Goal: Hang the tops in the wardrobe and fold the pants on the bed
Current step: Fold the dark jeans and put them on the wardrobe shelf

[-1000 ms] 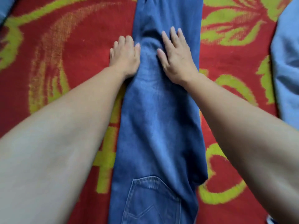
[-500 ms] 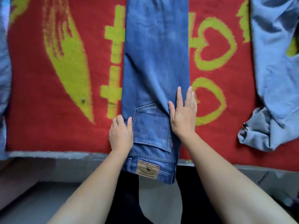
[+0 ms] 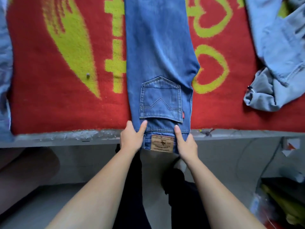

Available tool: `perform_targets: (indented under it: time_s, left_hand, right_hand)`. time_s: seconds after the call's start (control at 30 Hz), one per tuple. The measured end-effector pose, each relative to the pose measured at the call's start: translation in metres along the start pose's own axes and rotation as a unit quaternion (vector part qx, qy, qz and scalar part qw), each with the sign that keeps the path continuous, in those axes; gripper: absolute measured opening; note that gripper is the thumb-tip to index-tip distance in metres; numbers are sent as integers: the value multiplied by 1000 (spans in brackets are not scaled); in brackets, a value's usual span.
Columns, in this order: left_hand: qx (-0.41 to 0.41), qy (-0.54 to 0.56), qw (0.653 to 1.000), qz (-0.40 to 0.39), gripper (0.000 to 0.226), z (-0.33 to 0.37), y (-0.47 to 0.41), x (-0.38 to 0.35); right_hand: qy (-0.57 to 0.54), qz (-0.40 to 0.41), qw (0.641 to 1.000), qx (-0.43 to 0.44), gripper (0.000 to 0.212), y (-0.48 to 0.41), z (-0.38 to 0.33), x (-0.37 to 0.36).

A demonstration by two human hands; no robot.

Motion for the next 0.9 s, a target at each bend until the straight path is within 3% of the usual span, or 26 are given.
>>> perform_targets:
  time_s: [0.17,0.23,0.33,0.5,0.6,0.67,0.8,0.9]
  left_hand:
    - [15,144,989,-21,45,-15,35,-6]
    - [51,237,969,-52,50,-15,55,-10]
    - [75,361,921,-126,39,-16,91,-26]
    - [100,308,938,-126,48,-31,144,-42]
    - [150,303,932,-127,53,-33,162,-46]
    - [156,332,924,-110,45,-27,158,-41]
    - [91,385,917,-54,15,4,131,-16]
    - [47,413,907,-65,13,38,103,4]
  right_hand:
    - [-66,-81,994,39,67,14,3,15]
    - [-59,-102,991,58,61,30,7,27]
    - [-62,-111,989,79,50,56,20,44]
    - [-14,-155,987,45,50,89,66,60]
    - [-104,-152,983,27,62,95,83,66]
    - [-146,-129,980,28,67,91,85,72]
    - [-169,-122,972,109,31,77,49,83]
    - [-226,-99,956,157,17,62,-1,94]
Point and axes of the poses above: each hand's wrist, its own y-axis away from the middle knuckle, its own x-axis out of the back of the hand, z = x × y, the point moved 4 cm from there along -y, towards the middle knuckle, and after that the axes turned 7 degrees about -z, right-handed, at the moved point
